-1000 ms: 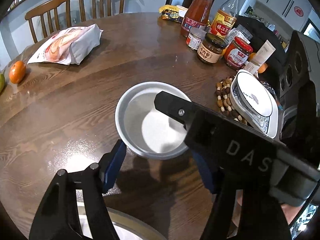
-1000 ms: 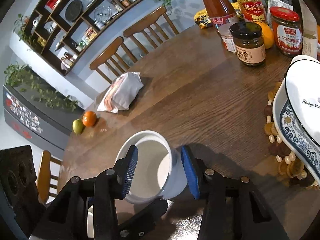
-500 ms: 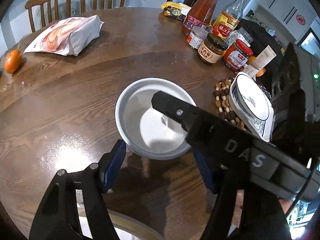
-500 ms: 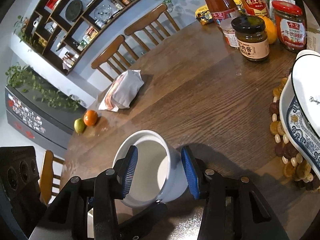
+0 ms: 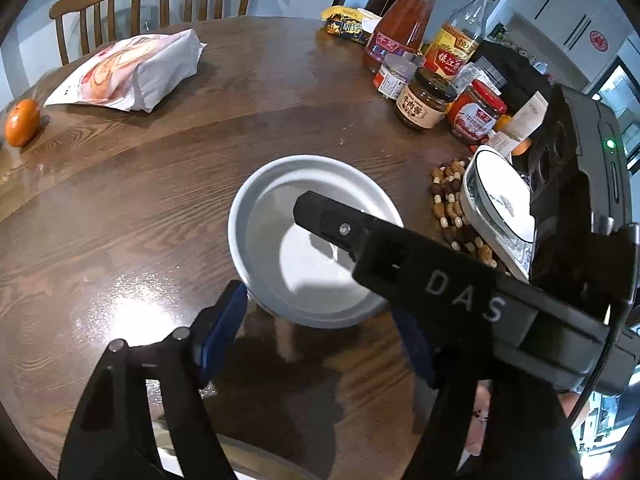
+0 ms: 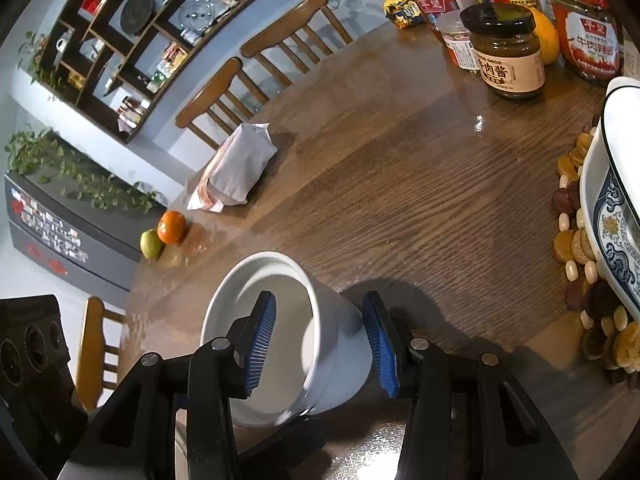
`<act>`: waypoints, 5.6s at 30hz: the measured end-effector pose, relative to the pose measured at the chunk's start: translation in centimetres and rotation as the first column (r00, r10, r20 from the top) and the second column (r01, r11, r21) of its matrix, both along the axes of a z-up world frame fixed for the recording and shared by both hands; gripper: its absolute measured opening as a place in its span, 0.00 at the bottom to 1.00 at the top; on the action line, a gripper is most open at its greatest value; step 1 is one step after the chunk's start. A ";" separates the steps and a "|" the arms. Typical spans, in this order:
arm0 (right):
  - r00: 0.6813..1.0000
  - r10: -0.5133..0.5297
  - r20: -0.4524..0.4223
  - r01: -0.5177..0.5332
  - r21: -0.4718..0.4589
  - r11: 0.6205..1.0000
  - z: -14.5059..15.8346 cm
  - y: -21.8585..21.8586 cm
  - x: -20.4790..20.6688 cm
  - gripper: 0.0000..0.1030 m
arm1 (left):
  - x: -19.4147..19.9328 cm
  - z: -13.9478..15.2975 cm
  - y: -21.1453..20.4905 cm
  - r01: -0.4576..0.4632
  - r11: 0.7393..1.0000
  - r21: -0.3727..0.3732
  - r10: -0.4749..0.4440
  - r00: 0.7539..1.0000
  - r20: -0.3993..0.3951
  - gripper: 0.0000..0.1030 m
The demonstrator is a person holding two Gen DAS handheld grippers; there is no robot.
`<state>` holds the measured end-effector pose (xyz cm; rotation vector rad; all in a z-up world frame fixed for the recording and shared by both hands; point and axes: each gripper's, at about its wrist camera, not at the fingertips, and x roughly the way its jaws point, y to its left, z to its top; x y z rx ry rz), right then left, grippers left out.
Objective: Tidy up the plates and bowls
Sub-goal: 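Lift the white pot with the right tool and carry it toward the stack, then lower the white pot into the smaller white bowl and open the right tool, then grip the stack rim with the right tool while the left tool grips its base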
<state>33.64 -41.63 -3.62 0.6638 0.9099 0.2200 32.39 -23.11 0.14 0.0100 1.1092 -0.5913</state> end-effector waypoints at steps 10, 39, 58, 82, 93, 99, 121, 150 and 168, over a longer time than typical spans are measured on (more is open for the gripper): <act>1.000 0.006 -0.004 -0.006 -0.017 1.000 0.0 0.4 0.1 0.43 | -0.1 0.1 0.4 -0.012 1.000 0.003 0.012 1.000 -0.010 0.69; 0.997 0.056 0.049 -0.053 -0.053 0.997 3.6 2.0 -2.4 0.43 | -3.5 3.8 2.2 -0.042 0.999 0.003 0.042 0.999 0.029 0.66; 0.982 0.125 0.139 -0.114 -0.086 0.990 6.8 4.9 -5.4 0.43 | -6.9 6.6 4.6 -0.086 0.996 0.020 0.083 0.989 0.126 0.66; 0.955 0.259 0.143 -0.240 -0.139 0.961 7.1 10.5 -7.9 0.43 | -10.5 5.9 10.0 -0.204 0.979 -0.017 0.205 0.977 0.063 0.66; 0.940 0.323 0.106 -0.302 -0.176 0.937 6.0 12.4 -8.7 0.43 | -11.6 4.6 11.3 -0.236 0.972 -0.010 0.236 0.972 0.021 0.66; 0.937 0.342 0.076 -0.322 -0.199 0.926 5.4 13.0 -8.8 0.43 | -11.9 4.0 11.7 -0.236 0.972 -0.010 0.236 0.972 0.001 0.65; 0.934 0.358 0.013 -0.344 -0.247 0.906 4.2 13.3 -8.8 0.43 | -12.1 3.5 11.4 -0.240 0.971 0.004 0.240 0.971 -0.007 0.64; 0.948 0.285 0.141 -0.243 -0.256 0.936 5.7 11.6 -9.5 0.66 | -13.5 4.9 15.9 -0.297 0.946 -0.128 0.311 0.945 0.102 0.83; 0.951 0.307 0.036 -0.307 0.002 0.952 2.4 9.2 -7.9 0.81 | -11.3 2.2 17.3 -0.343 0.922 -0.178 0.351 0.936 0.011 0.98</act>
